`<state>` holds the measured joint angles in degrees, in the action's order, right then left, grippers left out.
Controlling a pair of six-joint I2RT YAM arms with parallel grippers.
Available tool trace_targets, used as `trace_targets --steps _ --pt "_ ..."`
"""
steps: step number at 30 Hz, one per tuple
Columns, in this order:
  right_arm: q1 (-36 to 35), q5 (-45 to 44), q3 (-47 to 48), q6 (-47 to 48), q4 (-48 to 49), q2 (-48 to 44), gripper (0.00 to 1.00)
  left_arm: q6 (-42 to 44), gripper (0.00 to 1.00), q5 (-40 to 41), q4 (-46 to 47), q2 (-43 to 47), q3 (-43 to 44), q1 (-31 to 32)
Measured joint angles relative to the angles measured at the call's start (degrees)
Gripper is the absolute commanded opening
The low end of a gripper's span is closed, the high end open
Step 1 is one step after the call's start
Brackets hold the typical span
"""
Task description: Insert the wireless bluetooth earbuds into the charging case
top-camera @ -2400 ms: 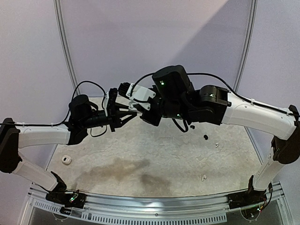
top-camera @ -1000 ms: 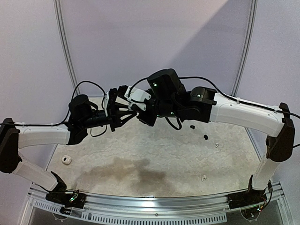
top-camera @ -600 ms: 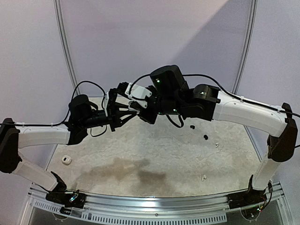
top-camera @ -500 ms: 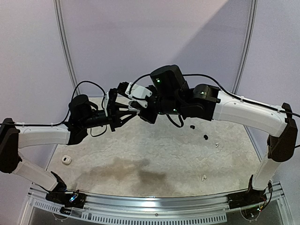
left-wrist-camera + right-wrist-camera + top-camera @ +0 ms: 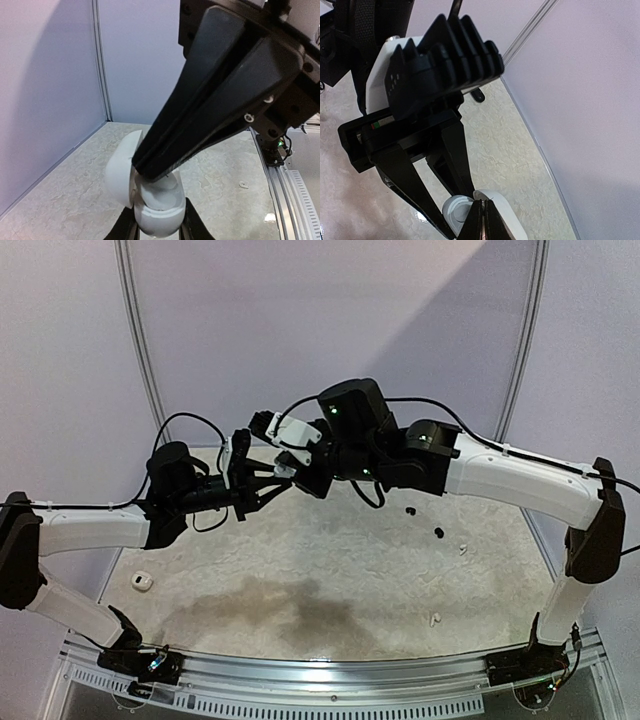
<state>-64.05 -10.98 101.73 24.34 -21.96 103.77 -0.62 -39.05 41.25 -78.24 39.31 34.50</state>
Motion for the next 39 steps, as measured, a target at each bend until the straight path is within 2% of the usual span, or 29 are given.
trace_targets --steps 18,31,39 --pt "-0.4 0.8 -4.8 -2.4 1.9 -1.4 0.01 -0.2 0.00 0.6 -2.5 0.0 0.0 0.0" --pt "-0.4 0.7 -3.7 -2.7 0.5 -2.3 0.03 -0.2 0.00 0.5 -1.1 0.0 0.0 0.0" --pt "-0.4 0.6 -1.9 -3.0 0.5 -4.7 0.12 0.0 0.00 0.5 -0.8 0.0 0.0 0.0"
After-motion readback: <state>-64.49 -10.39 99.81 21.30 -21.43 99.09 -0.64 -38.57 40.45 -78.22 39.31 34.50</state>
